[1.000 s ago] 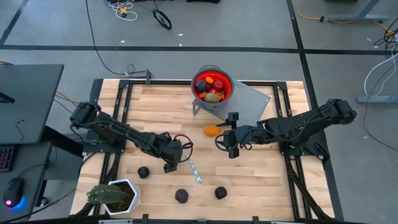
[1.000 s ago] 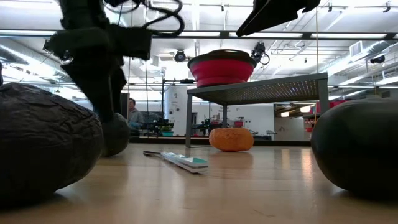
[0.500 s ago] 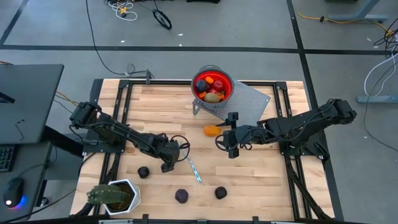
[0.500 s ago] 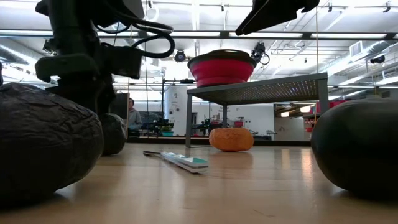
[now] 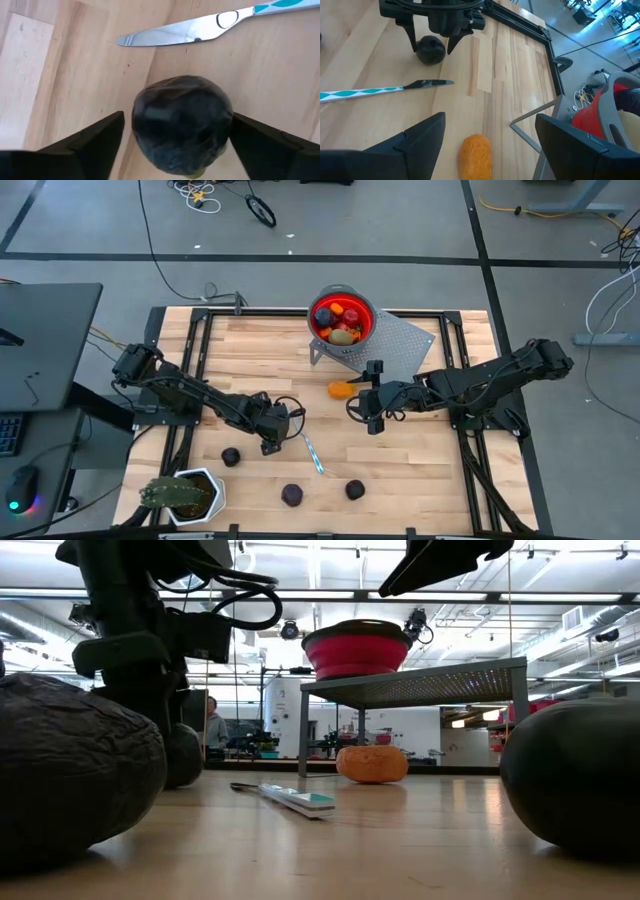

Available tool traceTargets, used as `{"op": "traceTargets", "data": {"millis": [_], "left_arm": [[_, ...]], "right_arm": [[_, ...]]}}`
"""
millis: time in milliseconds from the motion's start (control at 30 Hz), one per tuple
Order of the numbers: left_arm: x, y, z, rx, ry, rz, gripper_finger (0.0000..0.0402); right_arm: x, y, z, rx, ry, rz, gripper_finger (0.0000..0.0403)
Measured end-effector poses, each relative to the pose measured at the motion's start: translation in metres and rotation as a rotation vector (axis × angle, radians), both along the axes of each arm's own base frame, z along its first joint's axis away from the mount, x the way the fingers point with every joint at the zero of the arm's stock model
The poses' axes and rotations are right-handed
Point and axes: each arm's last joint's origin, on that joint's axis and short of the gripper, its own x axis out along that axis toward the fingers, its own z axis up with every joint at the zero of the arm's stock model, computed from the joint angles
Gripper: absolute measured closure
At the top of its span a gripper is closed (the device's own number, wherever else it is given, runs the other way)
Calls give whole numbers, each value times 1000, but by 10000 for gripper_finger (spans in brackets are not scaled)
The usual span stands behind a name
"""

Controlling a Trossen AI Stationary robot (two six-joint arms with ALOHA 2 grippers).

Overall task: Pick & Place Fruit
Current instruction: Put the mangosteen into the red strainer bowl

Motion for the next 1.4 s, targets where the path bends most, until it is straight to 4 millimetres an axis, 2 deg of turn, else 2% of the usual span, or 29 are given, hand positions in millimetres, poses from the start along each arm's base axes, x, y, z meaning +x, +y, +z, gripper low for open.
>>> {"op": "traceTargets", "data": {"millis": [267, 400, 533, 667, 800, 933, 1100, 1233, 1400], "left_arm": [[2, 2, 3, -36, 13, 1, 147], [10, 3, 15, -48, 0, -8, 153], [20, 3, 36, 5, -23, -36, 139], [29, 2, 63, 192, -64, -103, 139], [42, -2, 92, 520, -153, -209, 143], [60, -7, 117, 790, -268, -310, 135], [70, -9, 131, 941, -305, -389, 132], [72, -7, 136, 1045, -285, -336, 134], [75, -9, 141, 1075, -307, -378, 129]], "right_arm": [[0, 0, 0, -6, 2, 4, 85], [0, 0, 0, -5, -1, 4, 85], [0, 0, 0, -4, -4, 4, 85], [1, 0, 1, 1, -14, 8, 85], [4, 0, 5, 20, -56, 18, 85], [7, -5, 13, 5, -159, -94, 85], [7, -4, 25, 67, -264, -83, 85], [7, -4, 25, 85, -269, -86, 85], [9, -3, 31, 119, -330, -62, 85]]}}
